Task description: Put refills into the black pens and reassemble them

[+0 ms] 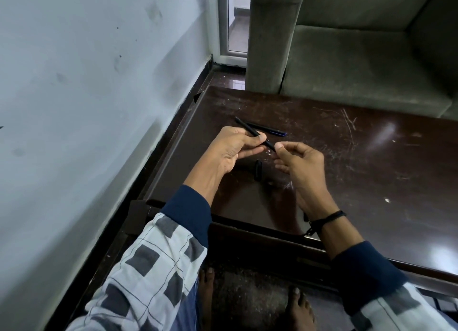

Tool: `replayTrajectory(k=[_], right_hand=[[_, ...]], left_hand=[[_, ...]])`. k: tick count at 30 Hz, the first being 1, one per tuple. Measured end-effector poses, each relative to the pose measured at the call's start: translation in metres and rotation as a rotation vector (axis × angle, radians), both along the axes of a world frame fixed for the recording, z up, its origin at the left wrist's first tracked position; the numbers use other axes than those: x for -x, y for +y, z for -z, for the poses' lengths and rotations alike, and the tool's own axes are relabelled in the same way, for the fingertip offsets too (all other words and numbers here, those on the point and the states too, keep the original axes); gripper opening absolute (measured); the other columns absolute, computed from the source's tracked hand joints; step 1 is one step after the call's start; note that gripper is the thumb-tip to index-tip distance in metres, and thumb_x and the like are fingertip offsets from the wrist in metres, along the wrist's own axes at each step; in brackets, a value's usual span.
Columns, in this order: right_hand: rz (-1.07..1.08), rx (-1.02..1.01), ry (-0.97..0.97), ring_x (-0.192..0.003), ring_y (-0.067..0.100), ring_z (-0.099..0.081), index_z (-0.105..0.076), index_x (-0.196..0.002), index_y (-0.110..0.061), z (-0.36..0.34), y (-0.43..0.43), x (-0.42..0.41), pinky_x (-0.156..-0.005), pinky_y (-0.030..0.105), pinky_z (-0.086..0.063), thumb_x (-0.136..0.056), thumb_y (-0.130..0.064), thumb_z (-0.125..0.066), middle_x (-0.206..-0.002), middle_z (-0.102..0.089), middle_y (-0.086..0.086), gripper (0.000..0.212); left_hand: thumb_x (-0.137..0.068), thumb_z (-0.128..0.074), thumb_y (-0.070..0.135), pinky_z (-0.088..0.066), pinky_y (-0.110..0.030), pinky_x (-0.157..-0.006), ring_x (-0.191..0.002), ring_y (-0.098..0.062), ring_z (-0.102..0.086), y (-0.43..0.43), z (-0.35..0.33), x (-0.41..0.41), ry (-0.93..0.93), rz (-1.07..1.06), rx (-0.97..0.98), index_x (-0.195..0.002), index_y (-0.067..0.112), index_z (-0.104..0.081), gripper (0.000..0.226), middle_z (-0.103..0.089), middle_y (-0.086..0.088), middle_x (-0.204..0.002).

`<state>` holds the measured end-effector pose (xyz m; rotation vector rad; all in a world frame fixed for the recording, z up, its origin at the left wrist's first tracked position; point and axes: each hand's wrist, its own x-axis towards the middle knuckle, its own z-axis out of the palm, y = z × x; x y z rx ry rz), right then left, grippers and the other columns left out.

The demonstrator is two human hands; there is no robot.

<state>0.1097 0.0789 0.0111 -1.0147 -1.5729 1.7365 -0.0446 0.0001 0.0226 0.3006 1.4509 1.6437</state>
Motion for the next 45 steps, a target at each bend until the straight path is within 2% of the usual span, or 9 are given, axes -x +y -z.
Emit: replayTrajectory(k=[7,15,19,26,31,34,37,41,45], right_hand=[[0.034,-0.068,-0.068,-0.073,0.014,-0.069,-0.076,-0.087,-0.016,0.0061,0.0017,0.0007,-0.073,0.029,-0.057,-0.092,-0.010,-0.076,-0.081,-0.078,0.005,0.008],[-0.010,0.022,-0.002,-0.078,0.018,-0.075,-0.075,-0.097,-0.009,0.0040,0.0028,0.0013,-0.071,0.025,-0.058,-0.095,-0.014,-0.074,-0.081,-0.079,0.008,0.006],[0.009,-0.072,-0.044,-0.072,0.014,-0.069,-0.076,-0.092,-0.011,0.0063,0.0019,0.0009,-0.073,0.028,-0.056,-0.091,-0.008,-0.077,-0.081,-0.077,0.008,0.003],[-0.009,0.017,0.006,-0.076,0.017,-0.074,-0.076,-0.096,-0.011,0.0042,0.0023,0.0020,-0.072,0.026,-0.060,-0.095,-0.016,-0.074,-0.081,-0.079,0.007,0.005],[0.007,-0.079,-0.044,-0.083,0.019,-0.074,-0.077,-0.093,-0.015,0.0060,0.0044,0.0004,-0.078,0.032,-0.060,-0.089,-0.012,-0.080,-0.088,-0.079,0.007,0.007],[-0.017,-0.033,-0.014,-0.083,0.017,-0.075,-0.077,-0.097,-0.016,0.0040,0.0033,0.0009,-0.074,0.027,-0.060,-0.091,-0.019,-0.079,-0.087,-0.079,0.004,0.007],[-0.008,-0.026,-0.042,-0.077,0.017,-0.073,-0.077,-0.094,-0.013,0.0051,0.0037,0.0014,-0.071,0.025,-0.059,-0.094,-0.015,-0.075,-0.081,-0.079,0.006,0.004],[-0.004,-0.062,-0.017,-0.082,0.014,-0.075,-0.077,-0.100,-0.016,0.0042,0.0036,0.0003,-0.073,0.025,-0.059,-0.091,-0.021,-0.080,-0.090,-0.079,0.003,0.011],[0.009,-0.031,-0.029,-0.074,0.016,-0.073,-0.076,-0.096,-0.013,0.0045,0.0023,0.0020,-0.072,0.026,-0.059,-0.096,-0.018,-0.073,-0.079,-0.078,0.004,0.006]], left_hand=[[-0.082,-0.077,-0.007,-0.062,-0.025,-0.068,-0.082,-0.019,-0.078,0.0013,0.0015,-0.0020,0.016,0.020,0.019,-0.087,-0.001,-0.078,0.008,-0.079,-0.011,-0.085],[-0.082,-0.077,-0.008,-0.062,-0.025,-0.069,-0.083,-0.020,-0.078,0.0003,0.0011,0.0000,0.011,0.006,0.008,-0.086,-0.002,-0.077,0.008,-0.079,-0.011,-0.085],[-0.082,-0.077,-0.008,-0.062,-0.024,-0.067,-0.081,-0.020,-0.078,0.0003,0.0002,-0.0016,0.016,0.022,0.013,-0.086,-0.001,-0.077,0.008,-0.079,-0.011,-0.084],[-0.083,-0.076,-0.008,-0.062,-0.025,-0.069,-0.081,-0.019,-0.077,-0.0001,-0.0008,-0.0010,0.011,0.013,0.013,-0.088,-0.001,-0.077,0.009,-0.079,-0.010,-0.083],[-0.083,-0.077,-0.007,-0.063,-0.025,-0.069,-0.082,-0.021,-0.078,0.0003,-0.0020,-0.0025,0.007,0.028,0.022,-0.089,-0.002,-0.077,0.008,-0.079,-0.013,-0.086],[-0.083,-0.076,-0.008,-0.062,-0.025,-0.069,-0.082,-0.021,-0.078,-0.0001,-0.0015,-0.0019,0.010,0.027,0.008,-0.089,-0.002,-0.077,0.008,-0.079,-0.012,-0.085],[-0.083,-0.076,-0.007,-0.062,-0.024,-0.068,-0.083,-0.020,-0.078,0.0002,-0.0009,-0.0027,0.018,0.044,0.022,-0.090,-0.001,-0.077,0.008,-0.079,-0.011,-0.086],[-0.083,-0.076,-0.008,-0.062,-0.025,-0.070,-0.084,-0.022,-0.078,0.0005,0.0000,-0.0026,0.016,0.041,0.013,-0.089,-0.003,-0.077,0.008,-0.079,-0.012,-0.086],[-0.082,-0.076,-0.008,-0.061,-0.024,-0.067,-0.083,-0.020,-0.078,0.0000,0.0007,-0.0024,0.019,0.042,0.011,-0.087,-0.001,-0.078,0.008,-0.079,-0.010,-0.084]])
